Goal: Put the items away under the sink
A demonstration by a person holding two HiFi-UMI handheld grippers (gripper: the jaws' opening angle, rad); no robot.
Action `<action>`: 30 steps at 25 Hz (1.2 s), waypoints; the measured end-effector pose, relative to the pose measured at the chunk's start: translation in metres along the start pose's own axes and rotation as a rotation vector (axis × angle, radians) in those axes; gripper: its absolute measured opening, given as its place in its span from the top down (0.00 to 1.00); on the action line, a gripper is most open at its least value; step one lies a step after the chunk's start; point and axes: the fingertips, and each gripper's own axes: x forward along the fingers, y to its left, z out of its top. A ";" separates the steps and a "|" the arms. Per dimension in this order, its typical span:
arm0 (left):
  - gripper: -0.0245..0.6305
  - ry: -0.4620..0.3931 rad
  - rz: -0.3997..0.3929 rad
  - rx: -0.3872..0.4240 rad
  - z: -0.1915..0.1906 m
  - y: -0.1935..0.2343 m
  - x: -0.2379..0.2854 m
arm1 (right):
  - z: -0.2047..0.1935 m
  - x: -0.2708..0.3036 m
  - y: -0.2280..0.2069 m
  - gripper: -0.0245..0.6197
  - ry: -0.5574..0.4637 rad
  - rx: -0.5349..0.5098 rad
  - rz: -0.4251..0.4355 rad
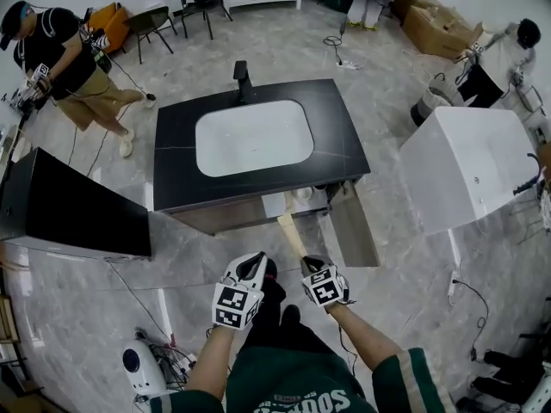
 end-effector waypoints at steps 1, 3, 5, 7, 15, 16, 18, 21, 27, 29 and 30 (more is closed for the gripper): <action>0.95 -0.007 -0.006 0.006 -0.002 0.005 0.009 | 0.001 0.010 -0.004 0.90 -0.005 0.013 -0.002; 0.95 -0.021 -0.015 0.019 -0.008 0.017 0.028 | 0.002 0.035 -0.015 0.90 -0.016 0.047 -0.002; 0.95 -0.031 -0.018 0.034 -0.020 0.031 0.053 | -0.001 0.066 -0.031 0.90 -0.029 0.058 -0.010; 0.95 -0.034 -0.015 0.043 -0.039 0.044 0.081 | -0.011 0.100 -0.050 0.90 -0.037 0.049 -0.015; 0.95 -0.009 0.010 0.054 -0.148 0.105 0.169 | -0.039 0.241 -0.094 0.90 -0.054 0.039 -0.006; 0.95 -0.010 0.015 0.060 -0.163 0.114 0.181 | -0.042 0.261 -0.100 0.90 -0.062 0.035 -0.005; 0.95 -0.012 0.025 0.063 -0.195 0.127 0.203 | -0.051 0.299 -0.110 0.90 -0.072 0.036 -0.001; 0.95 -0.019 0.035 0.060 -0.236 0.146 0.234 | -0.062 0.354 -0.124 0.90 -0.072 0.037 0.002; 0.95 -0.056 0.058 0.121 -0.299 0.181 0.280 | -0.073 0.451 -0.156 0.90 -0.085 0.047 -0.014; 0.95 -0.073 0.065 0.122 -0.317 0.193 0.286 | -0.076 0.478 -0.163 0.90 -0.094 0.060 -0.021; 0.95 -0.075 0.067 0.118 -0.326 0.198 0.288 | -0.079 0.491 -0.166 0.90 -0.093 0.068 -0.026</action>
